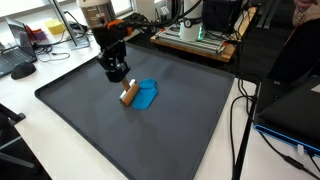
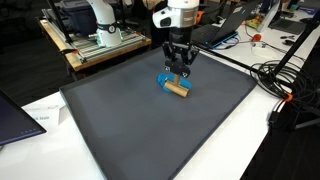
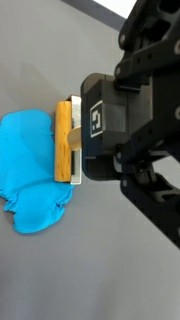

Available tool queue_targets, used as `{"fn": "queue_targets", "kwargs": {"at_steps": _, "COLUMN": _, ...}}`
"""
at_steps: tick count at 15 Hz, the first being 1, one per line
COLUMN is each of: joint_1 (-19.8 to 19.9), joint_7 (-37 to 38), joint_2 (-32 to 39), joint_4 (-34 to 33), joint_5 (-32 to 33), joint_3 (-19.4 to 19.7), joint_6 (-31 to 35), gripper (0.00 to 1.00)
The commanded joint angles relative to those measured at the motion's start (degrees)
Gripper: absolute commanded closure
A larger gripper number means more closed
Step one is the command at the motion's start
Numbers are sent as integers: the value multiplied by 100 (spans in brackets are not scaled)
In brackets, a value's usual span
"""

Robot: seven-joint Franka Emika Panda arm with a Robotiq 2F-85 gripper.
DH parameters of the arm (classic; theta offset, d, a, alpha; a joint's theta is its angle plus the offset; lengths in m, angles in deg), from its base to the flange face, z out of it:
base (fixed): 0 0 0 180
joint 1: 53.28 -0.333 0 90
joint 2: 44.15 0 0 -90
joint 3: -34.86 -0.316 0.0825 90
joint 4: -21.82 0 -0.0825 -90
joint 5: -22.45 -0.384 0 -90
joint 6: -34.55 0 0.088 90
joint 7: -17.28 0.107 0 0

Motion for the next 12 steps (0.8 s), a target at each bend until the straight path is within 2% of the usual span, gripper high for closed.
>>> {"fn": "queue_targets", "kwargs": {"at_steps": 1, "joint_1": 114, "joint_7": -201, "joint_2": 648, "joint_4": -26, "joint_5": 392, "joint_3": 173, "joint_6": 534, "gripper": 78}}
{"fn": "queue_targets", "kwargs": {"at_steps": 12, "joint_1": 203, "joint_7": -260, "joint_2": 654, "joint_4": -25, "joint_5": 361, "joint_3": 195, "joint_6": 577, "gripper": 78}}
